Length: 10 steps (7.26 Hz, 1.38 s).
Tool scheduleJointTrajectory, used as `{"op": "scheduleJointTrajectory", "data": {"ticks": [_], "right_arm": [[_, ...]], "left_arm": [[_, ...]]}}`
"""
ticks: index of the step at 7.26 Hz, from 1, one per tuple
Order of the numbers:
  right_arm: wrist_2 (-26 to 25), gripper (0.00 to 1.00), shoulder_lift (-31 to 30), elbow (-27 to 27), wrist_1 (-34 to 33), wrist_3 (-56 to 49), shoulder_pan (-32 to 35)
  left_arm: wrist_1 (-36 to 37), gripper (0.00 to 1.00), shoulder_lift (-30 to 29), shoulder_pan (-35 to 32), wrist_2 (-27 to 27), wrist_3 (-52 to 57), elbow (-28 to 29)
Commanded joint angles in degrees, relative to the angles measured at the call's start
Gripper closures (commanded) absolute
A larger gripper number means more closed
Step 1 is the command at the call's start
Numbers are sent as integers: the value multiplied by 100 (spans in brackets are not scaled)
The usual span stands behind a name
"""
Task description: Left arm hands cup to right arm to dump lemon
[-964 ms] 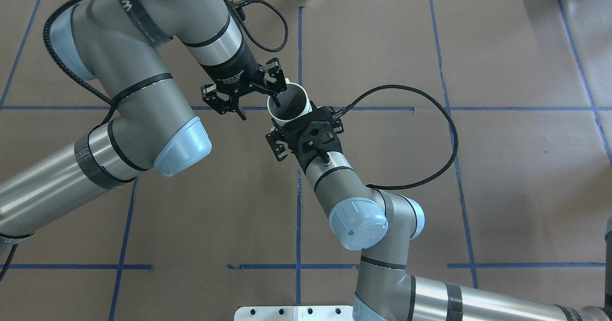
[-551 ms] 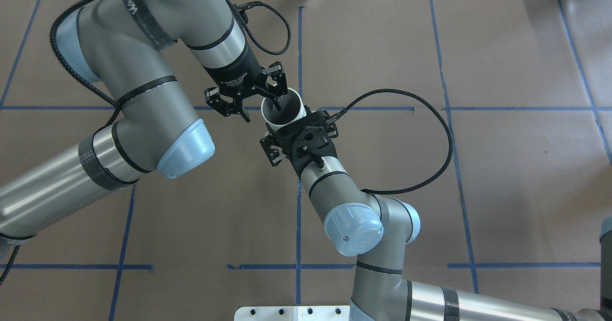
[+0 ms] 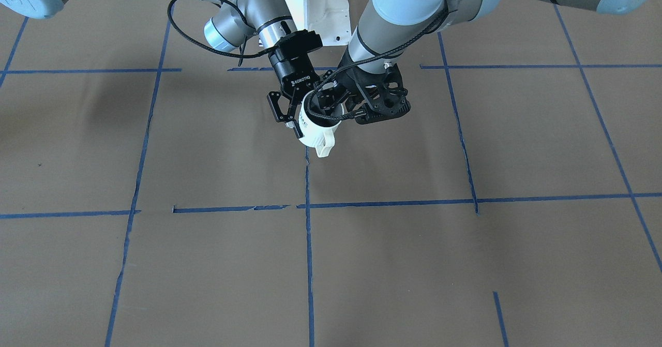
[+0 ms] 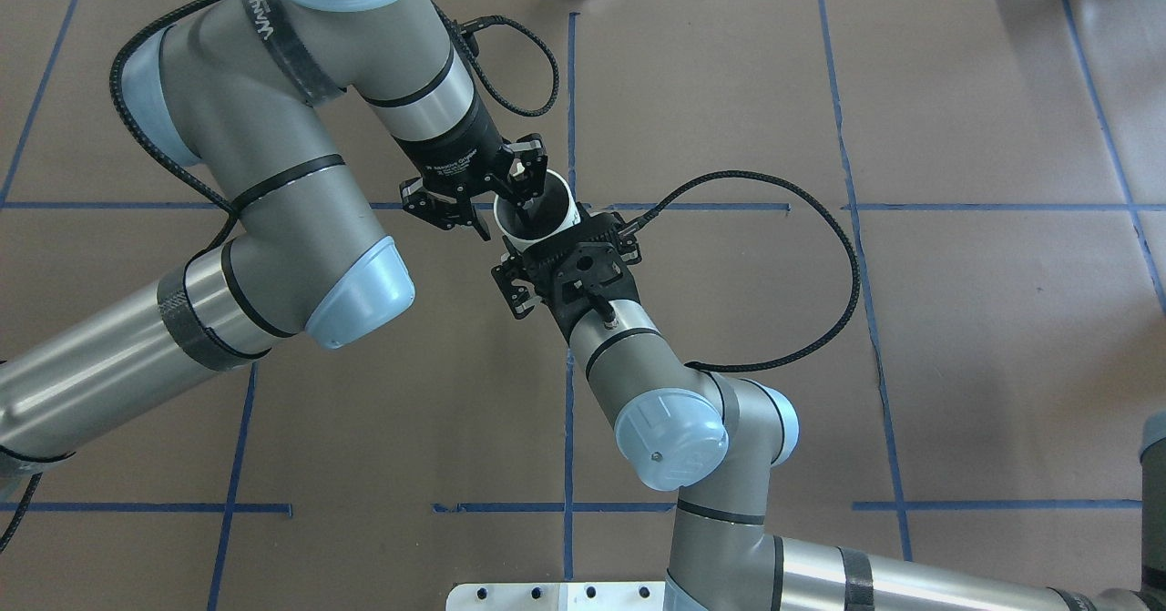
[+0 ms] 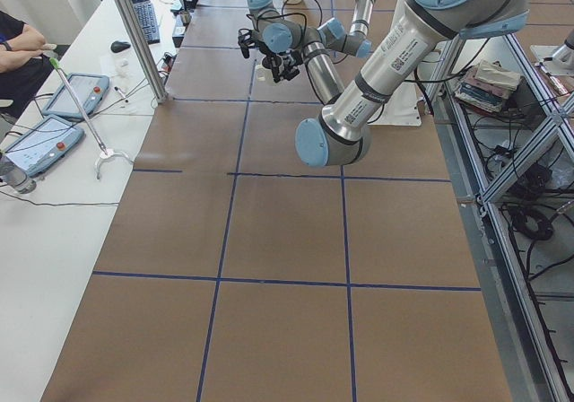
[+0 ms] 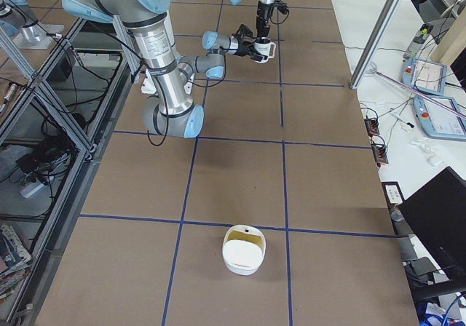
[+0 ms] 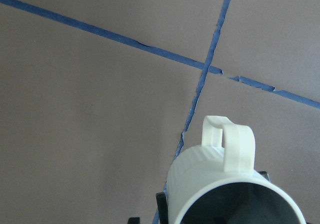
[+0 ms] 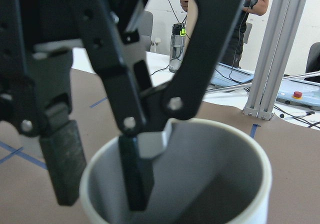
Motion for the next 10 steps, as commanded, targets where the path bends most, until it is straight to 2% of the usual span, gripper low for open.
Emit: {"op": "scheduleJointTrajectory", "data": {"ticks": [1,2,6,10], "right_arm": [[5,12,-14,0,9,-45,-1],[13,1,-14,0,0,-54,-1],[13,1,-49,0,0,-63,-1],[13,1,-66,0,9,-63,-1]], "left_arm": [[2,100,0,14,0,3,0],[2,100,0,14,0,-6,27],[-181,100,-87,14,18,-112,394],[-1104,100,-237,-397,44,185,1624]]}}
